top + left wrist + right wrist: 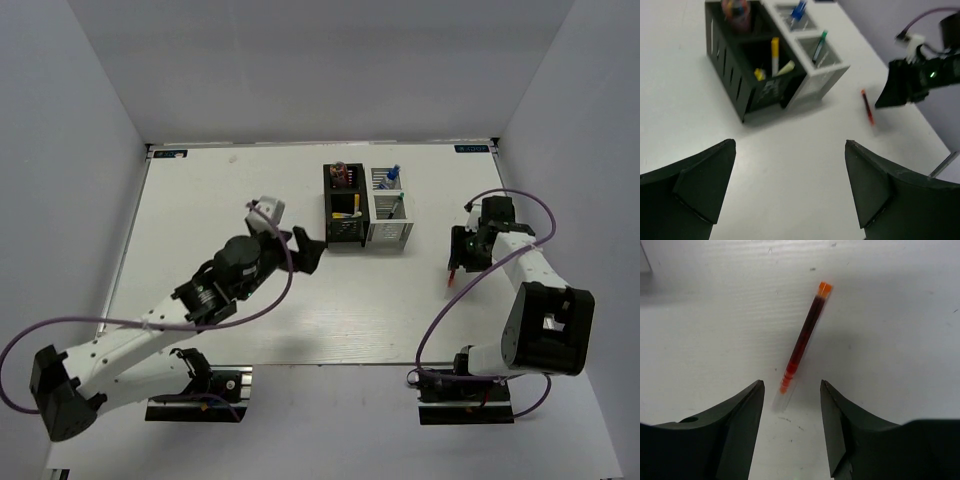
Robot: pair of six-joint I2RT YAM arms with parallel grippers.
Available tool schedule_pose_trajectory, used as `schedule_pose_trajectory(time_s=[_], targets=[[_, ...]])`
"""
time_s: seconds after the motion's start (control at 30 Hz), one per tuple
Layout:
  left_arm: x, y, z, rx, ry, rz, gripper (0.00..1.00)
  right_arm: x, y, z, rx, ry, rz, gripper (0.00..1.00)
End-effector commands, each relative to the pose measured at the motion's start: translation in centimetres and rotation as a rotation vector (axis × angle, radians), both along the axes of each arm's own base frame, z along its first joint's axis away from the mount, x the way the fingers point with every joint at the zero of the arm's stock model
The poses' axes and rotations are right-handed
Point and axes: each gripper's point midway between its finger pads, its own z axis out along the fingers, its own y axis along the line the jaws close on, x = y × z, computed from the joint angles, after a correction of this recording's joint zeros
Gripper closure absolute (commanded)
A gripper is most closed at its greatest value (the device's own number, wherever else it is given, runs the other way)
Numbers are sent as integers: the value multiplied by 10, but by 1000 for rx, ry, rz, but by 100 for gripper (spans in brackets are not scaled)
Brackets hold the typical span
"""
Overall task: Sort the stationery into containers
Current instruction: Grab a piece of stationery with the right arm
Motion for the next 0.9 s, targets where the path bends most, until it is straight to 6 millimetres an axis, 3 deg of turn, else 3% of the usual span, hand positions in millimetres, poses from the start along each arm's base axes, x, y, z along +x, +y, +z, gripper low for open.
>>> schedule_pose_trajectory(time_s=[0.0, 0.1, 0.13, 0.27, 0.63, 0.77, 0.87], targets=[[-22, 35, -50, -14, 157, 82, 0, 24, -10, 14, -30, -42, -51, 45], [-27, 51, -58, -58, 199, 144, 0, 29, -13, 1, -30, 39, -77, 45], [-31, 56, -65, -49, 230, 162, 0, 29, -19, -14, -56, 101, -89, 47], [-36, 65, -82, 10, 280, 185, 0, 25, -15, -30, -30, 174, -138, 48], [-38, 73, -90, 2, 306, 226, 0, 16, -14, -50, -37, 217, -188, 56], [-38, 76, -90, 6, 304, 235, 0, 8, -14, -61, -39, 240, -200, 64], [-40, 78, -90, 7, 305, 236, 0, 5, -12, -69, -31, 269, -202, 80]])
